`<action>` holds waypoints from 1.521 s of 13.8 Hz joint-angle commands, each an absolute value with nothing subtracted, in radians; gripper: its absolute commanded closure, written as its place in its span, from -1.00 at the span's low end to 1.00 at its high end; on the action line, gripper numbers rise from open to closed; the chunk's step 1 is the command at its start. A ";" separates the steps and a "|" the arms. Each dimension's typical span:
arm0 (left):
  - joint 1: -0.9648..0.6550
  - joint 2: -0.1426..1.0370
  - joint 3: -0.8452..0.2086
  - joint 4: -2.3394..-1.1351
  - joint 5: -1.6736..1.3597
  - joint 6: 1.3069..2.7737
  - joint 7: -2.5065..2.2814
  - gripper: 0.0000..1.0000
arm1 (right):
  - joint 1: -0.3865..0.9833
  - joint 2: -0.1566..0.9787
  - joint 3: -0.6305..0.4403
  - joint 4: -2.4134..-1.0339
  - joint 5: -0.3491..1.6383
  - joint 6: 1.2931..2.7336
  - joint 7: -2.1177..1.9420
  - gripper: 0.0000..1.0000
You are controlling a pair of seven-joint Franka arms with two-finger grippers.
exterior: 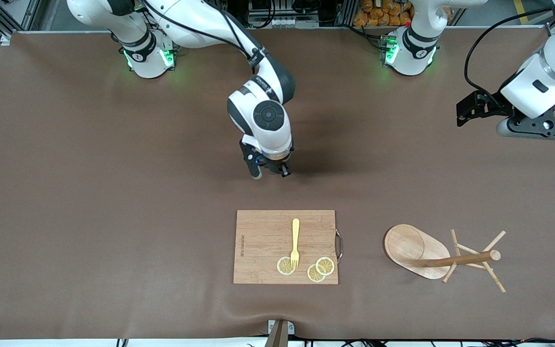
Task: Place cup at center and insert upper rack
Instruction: 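Carry the teal mug with the right gripper to the table center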
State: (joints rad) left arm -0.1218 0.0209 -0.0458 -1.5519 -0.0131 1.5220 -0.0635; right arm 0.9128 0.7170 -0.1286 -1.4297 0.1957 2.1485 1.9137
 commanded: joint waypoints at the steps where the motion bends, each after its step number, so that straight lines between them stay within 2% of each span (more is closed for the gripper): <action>1: -0.123 0.020 -0.046 -1.552 -0.025 1.528 -0.051 -1.00 | 0.943 0.744 -0.141 -1.393 0.209 2.157 1.976 1.00; 9: -0.126 0.029 -0.061 -1.551 -0.025 1.537 -0.074 -1.00 | 0.950 0.769 -0.141 -1.387 0.209 2.158 1.986 1.00; 10: -0.126 0.031 -0.063 -1.551 -0.025 1.542 -0.078 -1.00 | 0.950 0.769 -0.141 -1.387 0.209 2.158 1.988 0.75; 11: -0.126 0.031 -0.064 -1.551 -0.025 1.543 -0.086 -1.00 | 0.948 0.769 -0.141 -1.387 0.209 2.158 1.990 -0.63; 12: -0.127 0.031 -0.066 -1.552 -0.025 1.545 -0.089 -1.00 | 0.946 0.769 -0.141 -1.387 0.209 2.157 1.987 -1.00; 17: -0.127 0.040 -0.074 -1.552 -0.025 1.557 -0.106 -1.00 | 0.933 0.752 -0.141 -1.385 0.209 2.143 1.974 -1.00; 21: -0.127 0.054 -0.118 -1.551 -0.023 1.580 -0.184 -1.00 | 0.925 0.733 -0.144 -1.384 0.209 2.063 1.911 -1.00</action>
